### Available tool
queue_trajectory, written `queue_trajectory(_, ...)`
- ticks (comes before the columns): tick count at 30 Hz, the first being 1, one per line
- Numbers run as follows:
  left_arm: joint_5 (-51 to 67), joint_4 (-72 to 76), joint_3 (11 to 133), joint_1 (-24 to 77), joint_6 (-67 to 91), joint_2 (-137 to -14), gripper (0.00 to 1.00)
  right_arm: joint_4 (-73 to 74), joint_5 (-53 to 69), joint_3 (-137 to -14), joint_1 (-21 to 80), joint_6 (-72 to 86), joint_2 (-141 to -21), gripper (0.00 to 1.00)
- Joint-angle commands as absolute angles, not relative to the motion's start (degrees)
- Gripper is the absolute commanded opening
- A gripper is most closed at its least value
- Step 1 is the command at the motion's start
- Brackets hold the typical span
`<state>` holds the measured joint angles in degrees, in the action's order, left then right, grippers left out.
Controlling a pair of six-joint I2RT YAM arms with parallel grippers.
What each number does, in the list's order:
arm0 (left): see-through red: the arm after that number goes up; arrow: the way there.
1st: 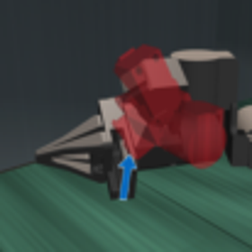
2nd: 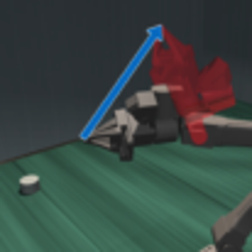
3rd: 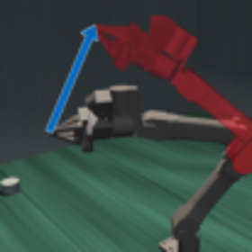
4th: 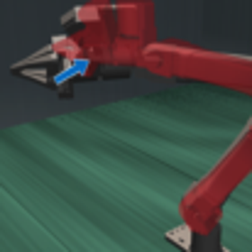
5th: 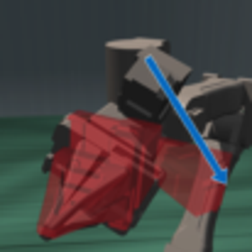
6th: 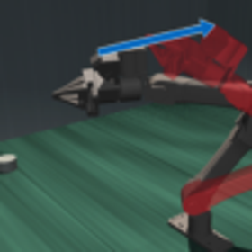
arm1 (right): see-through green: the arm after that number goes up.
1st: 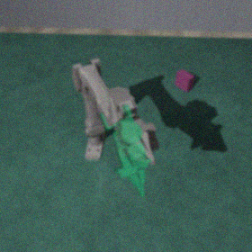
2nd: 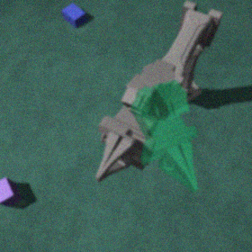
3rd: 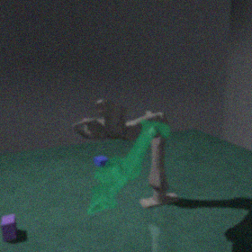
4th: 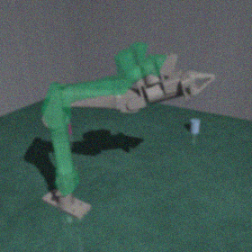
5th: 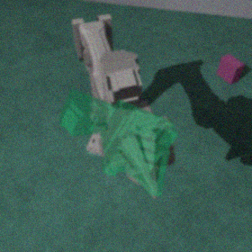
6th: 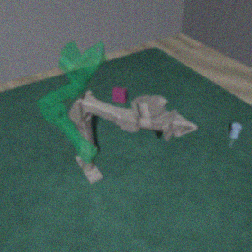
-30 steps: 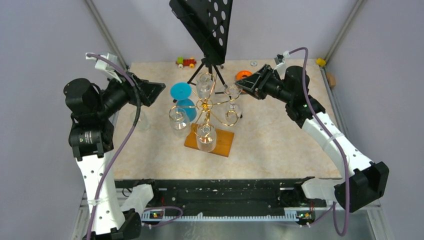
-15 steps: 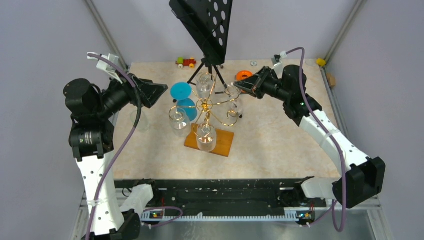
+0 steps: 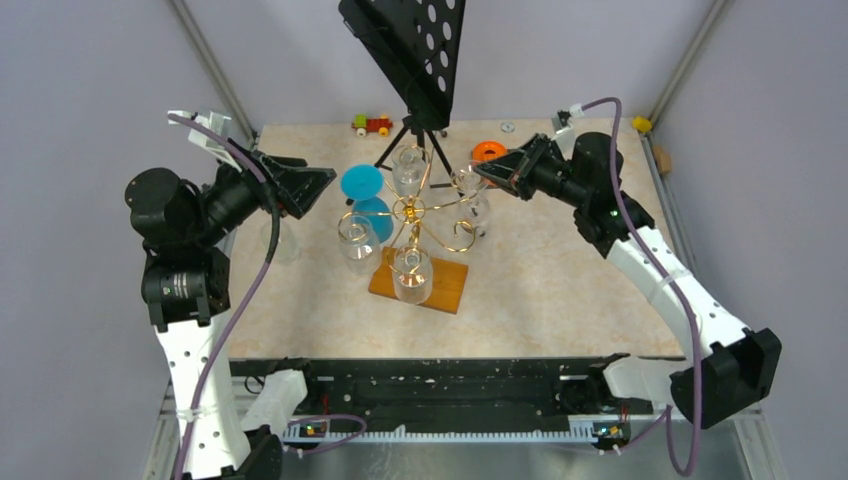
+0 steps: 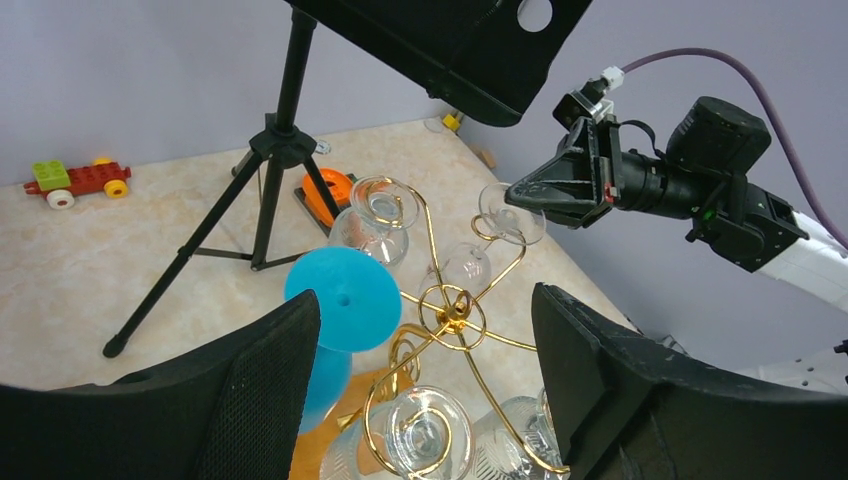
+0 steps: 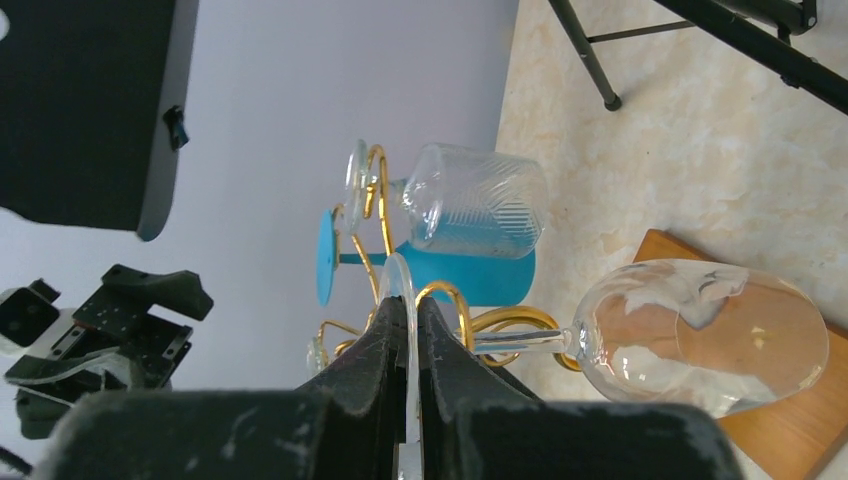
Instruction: Take the wine glass off the wine glass rack
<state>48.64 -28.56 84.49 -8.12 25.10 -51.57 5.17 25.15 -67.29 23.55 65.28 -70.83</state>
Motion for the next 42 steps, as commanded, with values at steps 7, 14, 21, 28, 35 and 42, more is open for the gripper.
queue_trajectory(7, 50.1, -22.21, 81.78, -7.91, 27.98, -49.23, 0.81, 2.51, 26.57, -66.71, 23.28, 67.79, -64.0, 0.0)
queue_trajectory(14, 49.9, -20.57, 80.53, -7.91, 29.26, -48.49, 0.82, 0.7, 26.58, -65.66, 25.46, 66.01, -63.23, 0.0)
queue_trajectory(21, 49.31, -20.83, 80.5, -7.89, 29.0, -47.87, 0.82, -1.39, 26.58, -66.61, 27.68, 64.78, -64.13, 0.0)
queue_trajectory(28, 47.5, -22.01, 80.43, -7.91, 27.07, -47.63, 0.83, -3.52, 26.28, -67.41, 29.9, 64.77, -66.84, 0.0)
queue_trajectory(35, 46.58, -23.12, 81.32, -7.91, 25.72, -48.05, 0.83, -6.63, 24.85, -69.24, 30.8, 65.08, -70.44, 0.0)
queue_trajectory(42, 45.97, -25.2, 81.39, -7.91, 23.21, -47.75, 0.84, -8.88, 25.15, -73.44, 30.85, 65.51, -75.86, 0.0)
